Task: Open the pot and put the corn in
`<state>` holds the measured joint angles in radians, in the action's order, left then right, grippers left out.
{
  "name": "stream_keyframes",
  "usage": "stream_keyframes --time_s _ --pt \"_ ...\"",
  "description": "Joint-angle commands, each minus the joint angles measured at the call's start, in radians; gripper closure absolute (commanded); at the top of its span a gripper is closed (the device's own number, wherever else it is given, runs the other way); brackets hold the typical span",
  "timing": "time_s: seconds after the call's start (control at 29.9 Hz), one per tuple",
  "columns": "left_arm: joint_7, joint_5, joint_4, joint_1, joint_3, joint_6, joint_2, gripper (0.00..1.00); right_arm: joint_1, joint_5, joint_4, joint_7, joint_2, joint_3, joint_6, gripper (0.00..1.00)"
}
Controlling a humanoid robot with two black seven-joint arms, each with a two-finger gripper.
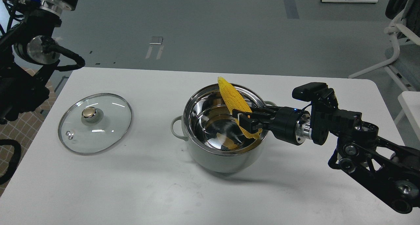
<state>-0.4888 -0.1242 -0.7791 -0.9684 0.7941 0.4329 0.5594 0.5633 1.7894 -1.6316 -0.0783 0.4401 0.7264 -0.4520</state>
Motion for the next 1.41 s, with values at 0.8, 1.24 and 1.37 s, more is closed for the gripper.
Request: stream_keyframes --time_s 0.8,1.24,1.37 --pt "0.0 0.006 0.001 -0.047 0.007 0.052 0.01 0.02 0.268 -0.123 0.241 0.011 -0.236 0.542 0.012 0.0" --pt "0.056 0.014 0.037 -0.007 0.005 0.056 -0.027 0.02 0.334 -0.778 0.574 0.022 -0.222 0.837 0.032 0.0" --pt "0.059 0.011 0.035 0.005 0.002 0.056 -0.033 0.02 0.328 -0.881 0.636 0.022 -0.207 0.883 0.026 0.0"
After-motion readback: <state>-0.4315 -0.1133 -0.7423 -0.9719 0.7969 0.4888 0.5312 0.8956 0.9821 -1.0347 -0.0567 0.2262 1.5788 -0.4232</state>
